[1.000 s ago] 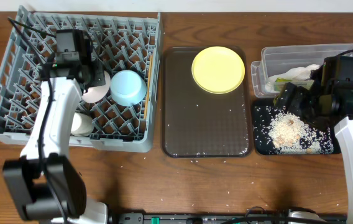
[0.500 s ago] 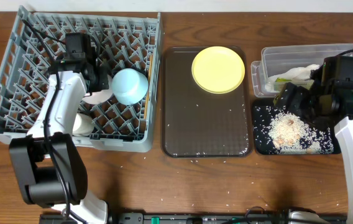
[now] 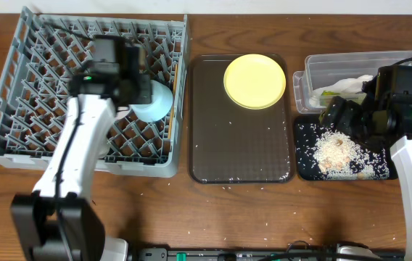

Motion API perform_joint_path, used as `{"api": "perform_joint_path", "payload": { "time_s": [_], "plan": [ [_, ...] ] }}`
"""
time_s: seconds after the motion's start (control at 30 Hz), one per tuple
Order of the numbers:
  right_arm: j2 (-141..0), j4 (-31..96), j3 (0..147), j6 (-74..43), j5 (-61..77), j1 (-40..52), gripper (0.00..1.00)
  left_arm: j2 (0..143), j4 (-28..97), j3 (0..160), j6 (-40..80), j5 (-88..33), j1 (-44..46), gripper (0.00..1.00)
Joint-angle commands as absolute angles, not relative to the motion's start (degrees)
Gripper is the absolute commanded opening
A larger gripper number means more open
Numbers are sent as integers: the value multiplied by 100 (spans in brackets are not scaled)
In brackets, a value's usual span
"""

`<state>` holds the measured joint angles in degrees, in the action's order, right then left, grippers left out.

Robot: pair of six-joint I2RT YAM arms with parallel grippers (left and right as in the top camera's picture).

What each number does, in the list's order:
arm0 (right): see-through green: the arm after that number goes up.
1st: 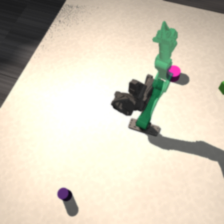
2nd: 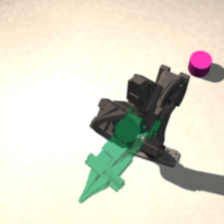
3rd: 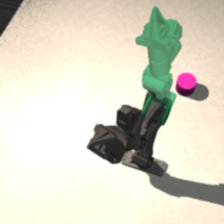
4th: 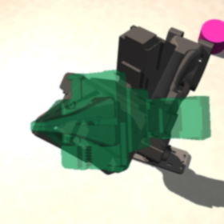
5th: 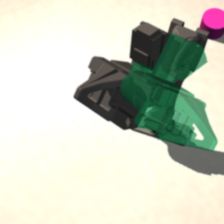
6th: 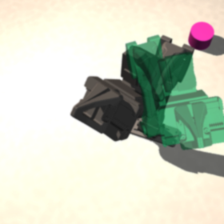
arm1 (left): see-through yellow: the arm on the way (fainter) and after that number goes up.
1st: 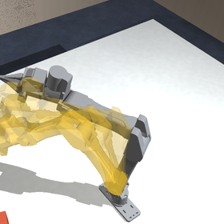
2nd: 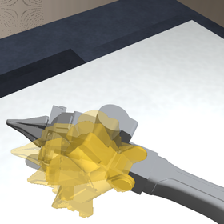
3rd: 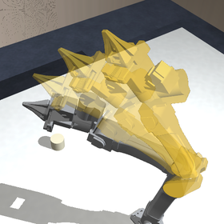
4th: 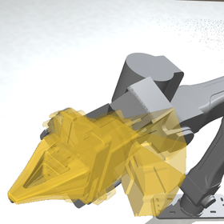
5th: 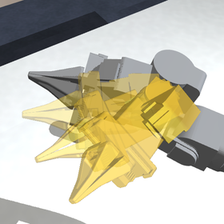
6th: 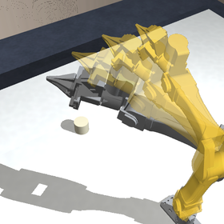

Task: Sort waste into correct bins and load items into the dishwasher
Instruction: 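Withdraw the left gripper and reach the right gripper to the yellow plate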

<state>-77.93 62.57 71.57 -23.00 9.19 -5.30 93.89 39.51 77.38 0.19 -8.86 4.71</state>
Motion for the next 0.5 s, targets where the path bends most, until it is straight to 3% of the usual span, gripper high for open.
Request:
{"api": "perform_joint_path", "payload": {
  "time_s": [0.0, 0.47],
  "plan": [
    [-7725, 6263, 7223, -2246, 928, -561, 99, 9845, 3894, 7671, 49, -550, 661, 8],
    [-7725, 6263, 7225, -2246, 928, -561, 99, 9957, 3964, 7682, 163, -593, 1194, 8]
  ]
}}
